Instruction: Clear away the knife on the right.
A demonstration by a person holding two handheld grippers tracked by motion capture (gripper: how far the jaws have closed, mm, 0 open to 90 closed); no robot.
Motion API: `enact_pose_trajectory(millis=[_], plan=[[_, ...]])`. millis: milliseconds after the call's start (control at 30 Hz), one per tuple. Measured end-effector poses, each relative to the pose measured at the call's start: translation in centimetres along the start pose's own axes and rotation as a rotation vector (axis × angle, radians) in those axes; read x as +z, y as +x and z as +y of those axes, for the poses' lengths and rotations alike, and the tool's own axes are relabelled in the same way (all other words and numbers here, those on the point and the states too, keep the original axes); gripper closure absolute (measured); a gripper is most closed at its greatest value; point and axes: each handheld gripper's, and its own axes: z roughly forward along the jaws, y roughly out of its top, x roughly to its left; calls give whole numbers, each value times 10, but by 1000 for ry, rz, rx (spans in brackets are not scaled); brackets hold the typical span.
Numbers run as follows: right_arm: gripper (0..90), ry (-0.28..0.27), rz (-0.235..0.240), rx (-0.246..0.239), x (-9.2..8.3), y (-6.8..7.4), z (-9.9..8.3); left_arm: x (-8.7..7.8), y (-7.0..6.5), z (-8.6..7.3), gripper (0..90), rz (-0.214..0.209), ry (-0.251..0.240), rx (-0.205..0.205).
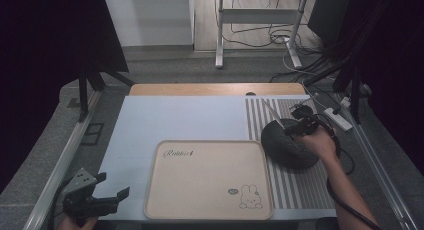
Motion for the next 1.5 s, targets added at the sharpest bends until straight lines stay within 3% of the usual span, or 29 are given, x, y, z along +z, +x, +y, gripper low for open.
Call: enact_pose_trajectory(millis=[633,1000,1300,1500], plan=[[801,13,109,-151,-7,91,-26,0,-1,0,62,3,5,9],[801,44,164,-206,-5,138,-39,0,-1,0,62,3,5,9],[800,121,203,-249,10,181,-48,1,-2,1,62,4,8,15],[795,196,167,-299,32,196,-52,1,-1,0,62,1,6,15]])
